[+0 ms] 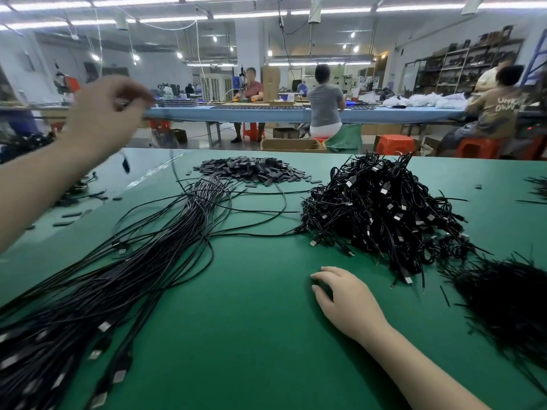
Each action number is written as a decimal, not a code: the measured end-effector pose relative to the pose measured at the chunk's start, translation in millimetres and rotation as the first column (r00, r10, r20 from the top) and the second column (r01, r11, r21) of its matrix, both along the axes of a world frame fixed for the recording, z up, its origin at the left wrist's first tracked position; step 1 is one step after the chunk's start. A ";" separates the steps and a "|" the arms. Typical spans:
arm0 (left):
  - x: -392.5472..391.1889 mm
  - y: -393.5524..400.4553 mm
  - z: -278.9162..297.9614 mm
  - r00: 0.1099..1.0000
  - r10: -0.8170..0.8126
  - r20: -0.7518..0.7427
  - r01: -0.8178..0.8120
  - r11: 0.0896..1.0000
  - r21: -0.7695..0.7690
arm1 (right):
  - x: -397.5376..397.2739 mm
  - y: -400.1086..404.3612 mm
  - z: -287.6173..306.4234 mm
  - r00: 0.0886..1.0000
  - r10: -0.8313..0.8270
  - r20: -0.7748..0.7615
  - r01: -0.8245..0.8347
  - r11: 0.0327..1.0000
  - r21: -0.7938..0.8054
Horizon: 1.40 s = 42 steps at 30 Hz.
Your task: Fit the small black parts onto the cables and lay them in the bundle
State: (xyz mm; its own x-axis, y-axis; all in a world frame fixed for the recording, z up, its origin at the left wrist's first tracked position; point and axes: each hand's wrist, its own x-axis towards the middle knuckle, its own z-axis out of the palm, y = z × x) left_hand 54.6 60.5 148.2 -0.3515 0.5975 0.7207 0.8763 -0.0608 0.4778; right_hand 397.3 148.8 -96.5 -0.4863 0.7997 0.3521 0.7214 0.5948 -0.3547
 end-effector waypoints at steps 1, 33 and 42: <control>26.7 7.8 5.1 0.994 -0.106 -0.026 0.105 0.994 -0.039 | 0.1 -0.4 0.1 1.000 0.003 -0.021 -0.003 1.000 0.003; 140.5 80.9 -100.6 -0.167 -0.345 0.923 0.718 0.600 0.354 | 2.9 -14.4 31.4 0.876 0.335 -0.348 -0.346 0.938 0.030; 150.9 43.6 -78.4 0.258 -0.572 0.778 0.965 0.198 -0.174 | 7.0 12.2 133.7 0.845 -0.002 -0.534 -0.251 0.881 -0.401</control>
State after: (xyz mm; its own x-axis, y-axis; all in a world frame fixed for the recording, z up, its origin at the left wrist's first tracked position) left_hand 205.5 104.1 69.8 0.4462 0.8931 0.0569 0.1416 -0.1332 0.9809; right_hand 404.3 161.0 37.2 -0.4459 0.8721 0.2015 0.2930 0.3549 -0.8878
